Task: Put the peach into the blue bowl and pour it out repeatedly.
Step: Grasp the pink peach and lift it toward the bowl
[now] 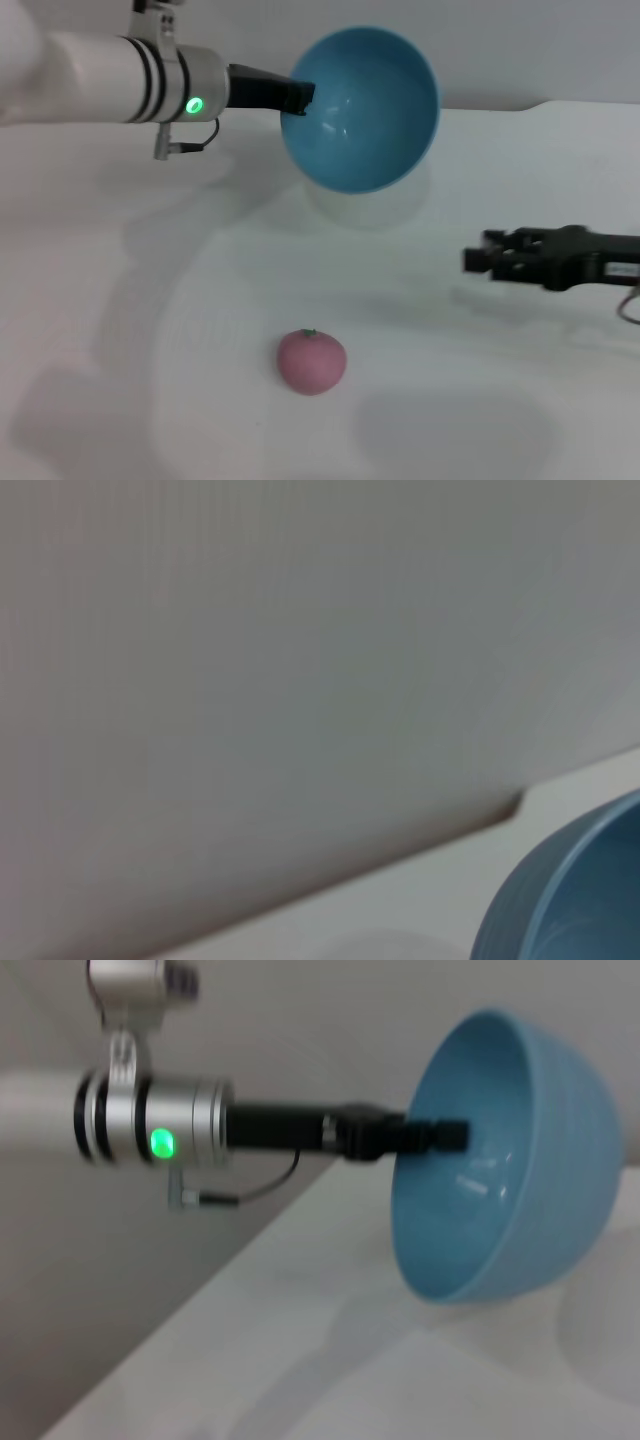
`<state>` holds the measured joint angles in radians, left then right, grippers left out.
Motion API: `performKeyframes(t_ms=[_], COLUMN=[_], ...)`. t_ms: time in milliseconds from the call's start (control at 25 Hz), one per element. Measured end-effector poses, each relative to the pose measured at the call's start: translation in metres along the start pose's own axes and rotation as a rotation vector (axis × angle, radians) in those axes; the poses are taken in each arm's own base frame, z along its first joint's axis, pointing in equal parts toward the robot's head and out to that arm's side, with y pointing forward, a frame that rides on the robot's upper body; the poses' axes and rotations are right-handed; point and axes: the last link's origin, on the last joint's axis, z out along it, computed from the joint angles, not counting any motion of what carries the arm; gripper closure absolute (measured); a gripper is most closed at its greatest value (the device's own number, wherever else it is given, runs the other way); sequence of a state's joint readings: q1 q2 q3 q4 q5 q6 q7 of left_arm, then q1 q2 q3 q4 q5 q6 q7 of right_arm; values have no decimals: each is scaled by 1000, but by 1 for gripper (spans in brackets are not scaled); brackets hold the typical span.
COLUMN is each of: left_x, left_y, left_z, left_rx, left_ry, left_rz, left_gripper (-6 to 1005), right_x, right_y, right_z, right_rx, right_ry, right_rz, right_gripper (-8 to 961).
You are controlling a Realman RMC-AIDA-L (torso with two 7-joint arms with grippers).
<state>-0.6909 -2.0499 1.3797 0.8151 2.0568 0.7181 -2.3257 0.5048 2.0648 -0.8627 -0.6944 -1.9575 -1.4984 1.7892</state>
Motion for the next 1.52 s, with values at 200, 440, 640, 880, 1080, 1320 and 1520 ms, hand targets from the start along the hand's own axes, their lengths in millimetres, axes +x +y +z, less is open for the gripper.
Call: performKeyframes(t_ms=[200, 440, 640, 880, 1080, 1320, 1520], left_x=[-10, -29, -45, -55, -56, -52, -50], left_y=[-24, -52, -70, -71, -66, -63, -62], left_z=[-26, -61, -91, -94, -91, -88, -87], left_rx=[-38, -16, 15, 17, 15, 10, 5], left_ry=[-91, -199, -167, -181, -206, -210, -209], left_rz=[-102, -262, -356, -379, -367, -358, -354], left_gripper=[999, 999, 999, 1000, 1000, 1000, 1000], right_x=[-6, -9, -5, -2, 14, 31, 35], right_y=[8, 21, 33, 54, 61, 66, 66], right_z=[33, 69, 95, 120, 146, 165, 168], right_rx=[-41, -66, -89, -142, -86, 2, 18], right_ry=[123, 278, 392, 423, 455, 454, 454], right_rz=[-77, -206, -314, -394, -511, -643, -659], right_gripper=[409, 416, 422, 429, 435, 443, 449])
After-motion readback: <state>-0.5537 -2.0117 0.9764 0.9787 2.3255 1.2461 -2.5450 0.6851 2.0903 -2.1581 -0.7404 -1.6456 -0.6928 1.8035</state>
